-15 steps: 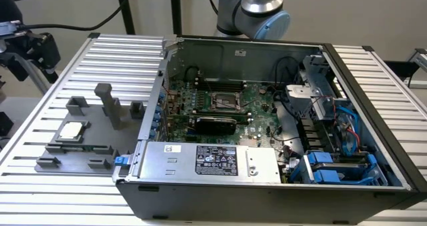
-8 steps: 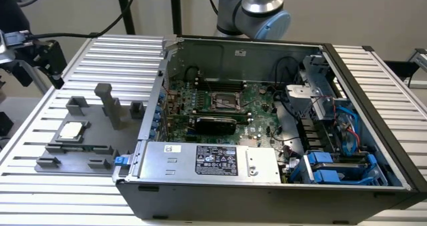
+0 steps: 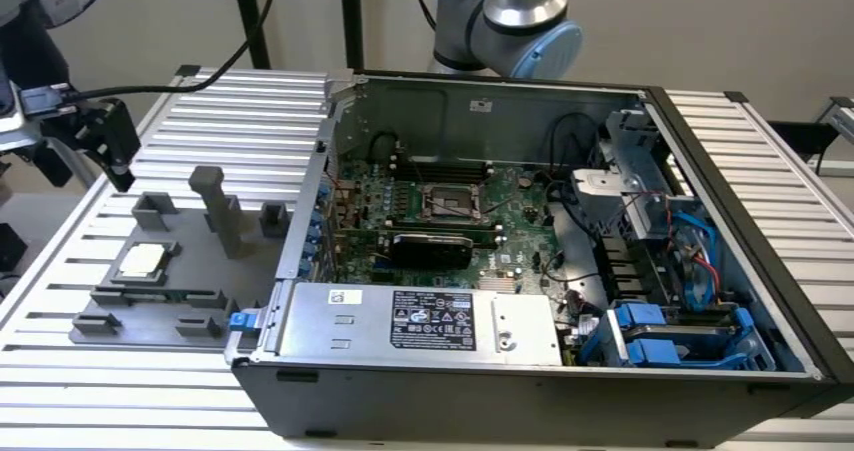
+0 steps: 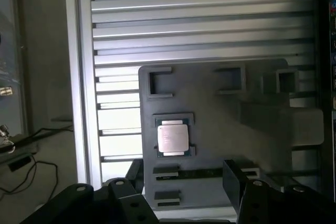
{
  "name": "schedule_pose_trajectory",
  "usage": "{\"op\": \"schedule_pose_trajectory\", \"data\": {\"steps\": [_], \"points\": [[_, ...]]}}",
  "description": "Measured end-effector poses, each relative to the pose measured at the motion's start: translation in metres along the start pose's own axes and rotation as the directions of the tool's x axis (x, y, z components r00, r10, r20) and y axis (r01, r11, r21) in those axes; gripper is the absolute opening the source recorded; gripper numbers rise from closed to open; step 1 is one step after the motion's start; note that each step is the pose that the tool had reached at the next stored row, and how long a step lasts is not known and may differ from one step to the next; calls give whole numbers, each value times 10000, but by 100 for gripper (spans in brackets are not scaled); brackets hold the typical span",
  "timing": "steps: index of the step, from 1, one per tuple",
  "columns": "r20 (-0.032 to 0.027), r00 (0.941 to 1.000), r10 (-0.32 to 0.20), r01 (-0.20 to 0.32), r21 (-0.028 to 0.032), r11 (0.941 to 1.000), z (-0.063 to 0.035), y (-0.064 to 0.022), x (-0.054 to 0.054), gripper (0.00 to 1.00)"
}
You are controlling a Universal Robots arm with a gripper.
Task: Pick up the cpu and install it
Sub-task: 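Pick up the cpu and move it towards the insertion slot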
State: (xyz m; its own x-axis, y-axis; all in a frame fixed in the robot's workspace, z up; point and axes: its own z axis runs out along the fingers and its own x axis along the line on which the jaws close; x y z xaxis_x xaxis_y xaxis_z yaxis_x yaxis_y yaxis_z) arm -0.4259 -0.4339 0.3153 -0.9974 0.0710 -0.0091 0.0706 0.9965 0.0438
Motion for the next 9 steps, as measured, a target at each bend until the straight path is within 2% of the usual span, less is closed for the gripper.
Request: {"op": "schedule_pose_trajectory", "data": {"steps": [9], "points": [[0,10000,0,0,0,10000,163,-36,-1,71]]}}
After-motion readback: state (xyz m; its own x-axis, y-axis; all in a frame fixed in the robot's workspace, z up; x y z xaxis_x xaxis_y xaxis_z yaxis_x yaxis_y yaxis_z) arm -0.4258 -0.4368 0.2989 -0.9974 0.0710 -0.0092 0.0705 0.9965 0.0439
